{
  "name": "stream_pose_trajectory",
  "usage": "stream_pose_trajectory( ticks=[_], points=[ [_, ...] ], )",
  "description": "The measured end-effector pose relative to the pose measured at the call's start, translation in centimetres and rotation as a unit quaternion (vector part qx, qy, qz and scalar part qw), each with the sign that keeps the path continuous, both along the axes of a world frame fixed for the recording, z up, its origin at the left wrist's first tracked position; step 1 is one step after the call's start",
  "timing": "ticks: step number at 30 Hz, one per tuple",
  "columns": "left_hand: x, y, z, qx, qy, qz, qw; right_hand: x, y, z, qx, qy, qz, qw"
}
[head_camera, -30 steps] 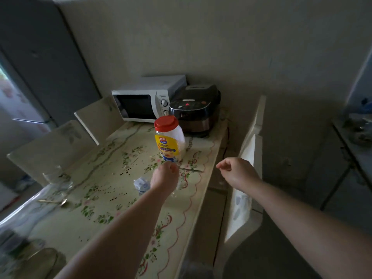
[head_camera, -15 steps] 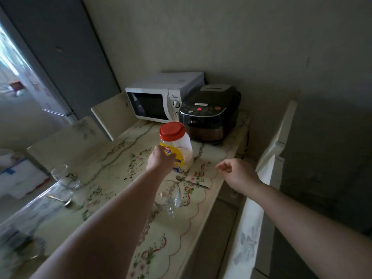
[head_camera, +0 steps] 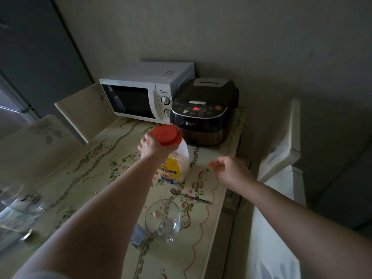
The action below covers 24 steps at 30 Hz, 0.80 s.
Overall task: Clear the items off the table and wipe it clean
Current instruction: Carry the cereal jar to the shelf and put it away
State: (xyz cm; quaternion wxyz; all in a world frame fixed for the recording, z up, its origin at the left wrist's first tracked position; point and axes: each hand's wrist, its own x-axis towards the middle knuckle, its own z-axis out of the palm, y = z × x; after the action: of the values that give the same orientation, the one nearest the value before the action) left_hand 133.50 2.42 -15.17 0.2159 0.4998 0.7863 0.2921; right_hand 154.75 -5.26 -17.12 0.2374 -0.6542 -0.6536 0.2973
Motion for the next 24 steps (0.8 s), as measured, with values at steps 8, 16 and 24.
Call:
stream_pose_trajectory(
  ticks=[8,16,24],
  points=[
    [-0.6,3.5,-1.7,-0.007,0.019,-0.035,0.999,-0.1,1.7,-1.6,-0.032,-0.016,-0.031,0.999],
    [-0.2,3.7,-2.0,0.026,0.019,-0.016,0.999,0.4,1.3,-1.6,-0.025,-0.004,-0.045,0.999],
    [2.8,1.9,0.3,0.111,0.030,-0.072,0.991,2.4,-0.5,0.2,-0.003,0.012,-0.074,0.997]
  ],
)
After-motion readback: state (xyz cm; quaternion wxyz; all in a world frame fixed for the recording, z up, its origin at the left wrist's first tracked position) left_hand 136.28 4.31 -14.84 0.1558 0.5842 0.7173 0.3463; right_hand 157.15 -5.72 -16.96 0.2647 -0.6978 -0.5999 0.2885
